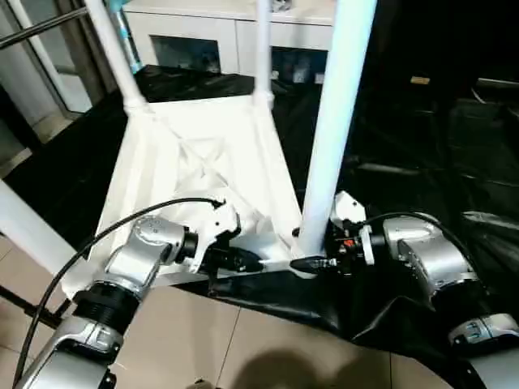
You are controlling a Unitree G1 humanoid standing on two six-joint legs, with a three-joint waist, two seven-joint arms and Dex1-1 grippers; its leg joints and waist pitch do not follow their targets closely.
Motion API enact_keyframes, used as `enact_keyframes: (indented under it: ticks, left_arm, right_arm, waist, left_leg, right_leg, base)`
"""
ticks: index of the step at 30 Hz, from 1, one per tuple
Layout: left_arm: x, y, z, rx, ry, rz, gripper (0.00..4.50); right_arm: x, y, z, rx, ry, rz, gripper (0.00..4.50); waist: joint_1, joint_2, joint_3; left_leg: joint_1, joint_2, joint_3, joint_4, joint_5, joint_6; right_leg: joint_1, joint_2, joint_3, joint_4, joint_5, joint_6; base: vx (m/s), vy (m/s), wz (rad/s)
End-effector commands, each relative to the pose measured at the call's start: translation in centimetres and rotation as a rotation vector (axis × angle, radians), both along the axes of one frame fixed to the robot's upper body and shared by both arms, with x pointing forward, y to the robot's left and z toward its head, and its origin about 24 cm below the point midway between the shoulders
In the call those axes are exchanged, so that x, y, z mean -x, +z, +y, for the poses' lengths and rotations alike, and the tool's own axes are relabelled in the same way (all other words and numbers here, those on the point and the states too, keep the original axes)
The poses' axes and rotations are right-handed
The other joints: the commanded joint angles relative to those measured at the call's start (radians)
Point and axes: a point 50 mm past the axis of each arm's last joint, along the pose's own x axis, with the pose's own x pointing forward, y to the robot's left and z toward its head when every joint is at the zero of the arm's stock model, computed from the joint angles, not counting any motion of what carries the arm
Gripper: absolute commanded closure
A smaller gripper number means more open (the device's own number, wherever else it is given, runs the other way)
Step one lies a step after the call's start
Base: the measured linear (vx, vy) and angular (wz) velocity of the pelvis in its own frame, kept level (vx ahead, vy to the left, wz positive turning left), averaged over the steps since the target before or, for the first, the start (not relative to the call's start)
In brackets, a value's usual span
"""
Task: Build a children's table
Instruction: Rotate leg to tighten
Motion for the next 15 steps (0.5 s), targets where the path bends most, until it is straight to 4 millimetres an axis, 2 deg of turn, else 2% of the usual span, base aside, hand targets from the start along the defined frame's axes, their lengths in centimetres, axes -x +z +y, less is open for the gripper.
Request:
enact_keyframes:
  ticks: [1, 3, 4, 6, 9, 11, 12, 13, 15]
  left_arm:
    - [-0.1, 0.3, -0.7, 0.024, -0.031, 0.005, 4.5]
    - [-0.2, 0.3, -0.7, 0.024, -0.028, 0.004, 4.5]
    - [-0.2, 0.3, -0.6, 0.026, -0.017, -0.002, 4.5]
    - [-0.3, 0.2, -0.6, 0.03, 0.005, -0.005, 4.5]
    - [-0.6, 0.0, -0.7, 0.029, 0.05, -0.012, 4.5]
    - [-1.0, -0.1, -0.7, 0.025, 0.114, -0.025, 4.5]
    - [-1.6, -0.2, -0.9, 0.032, 0.189, -0.041, 4.5]
    - [-2.0, -0.2, -1.0, 0.036, 0.236, -0.053, 4.5]
    - [-2.5, -0.2, -1.4, 0.044, 0.296, -0.061, 4.5]
  right_arm:
    - [0.3, 0.5, 1.2, -0.004, 0.079, -0.009, 1.51]
    - [0.4, 0.4, 1.3, -0.004, 0.082, -0.006, 1.61]
    - [0.5, 0.2, 1.3, -0.007, 0.078, 0.0, 1.75]
    - [0.7, -0.1, 1.4, -0.009, 0.063, 0.008, 1.82]
    - [0.8, -0.8, 1.5, -0.011, 0.016, 0.016, 1.9]
    - [0.7, -1.5, 1.6, -0.02, -0.055, 0.011, 1.91]
    - [0.2, -2.3, 1.9, -0.021, -0.185, 0.0, 1.92]
    - [0.0, -2.8, 2.1, -0.022, -0.258, -0.002, 1.92]
    - [-0.3, -3.8, 2.6, -0.018, -0.385, 0.008, 1.93]
  waist:
    - [0.0, -0.018, -0.063]
    - [0.0, -0.02, -0.062]
    - [-0.001, -0.016, -0.064]
    - [-0.001, -0.019, -0.064]
    - [0.0, -0.017, -0.064]
    - [-0.002, -0.018, -0.059]
    - [-0.005, -0.016, -0.054]
    - [-0.011, -0.015, -0.047]
    - [-0.015, -0.019, -0.048]
  left_leg:
    - [0.014, 0.028, 0.0, -0.071, -0.187, 0.089]
    - [0.014, 0.029, 0.0, -0.073, -0.192, 0.075]
    - [0.014, 0.028, 0.001, -0.072, -0.188, 0.07]
    - [0.012, 0.027, 0.002, -0.071, -0.177, 0.07]
    - [0.013, 0.027, 0.004, -0.071, -0.167, 0.076]
    - [0.013, 0.027, 0.003, -0.076, -0.198, 0.064]
    - [0.018, 0.026, 0.003, -0.079, -0.238, 0.045]
    - [0.025, 0.022, 0.0, -0.084, -0.297, 0.018]
    - [0.032, 0.019, -0.005, -0.084, -0.33, -0.004]
  right_leg:
    - [0.059, -0.023, 0.044, -0.066, -0.183, -0.255]
    - [0.06, -0.024, 0.045, -0.067, -0.203, -0.239]
    - [0.061, -0.025, 0.046, -0.067, -0.199, -0.237]
    - [0.063, -0.024, 0.046, -0.065, -0.182, -0.237]
    - [0.061, -0.024, 0.047, -0.066, -0.171, -0.239]
    - [0.062, -0.026, 0.046, -0.073, -0.228, -0.226]
    - [0.057, -0.027, 0.047, -0.082, -0.296, -0.21]
    - [0.051, -0.026, 0.043, -0.094, -0.41, -0.182]
    - [0.052, -0.031, 0.042, -0.106, -0.506, -0.14]
  base:
    - [0.0, 0.0, 0.0]
    - [0.0, 0.0, 0.0]
    - [0.0, 0.0, 0.0]
    - [0.0, 0.0, 0.0]
    - [0.0, 0.0, 0.0]
    - [0.0, 0.0, 0.0]
    - [0.0, 0.0, 0.0]
    - [0.0, 0.0, 0.0]
    - [0.0, 0.0, 0.0]
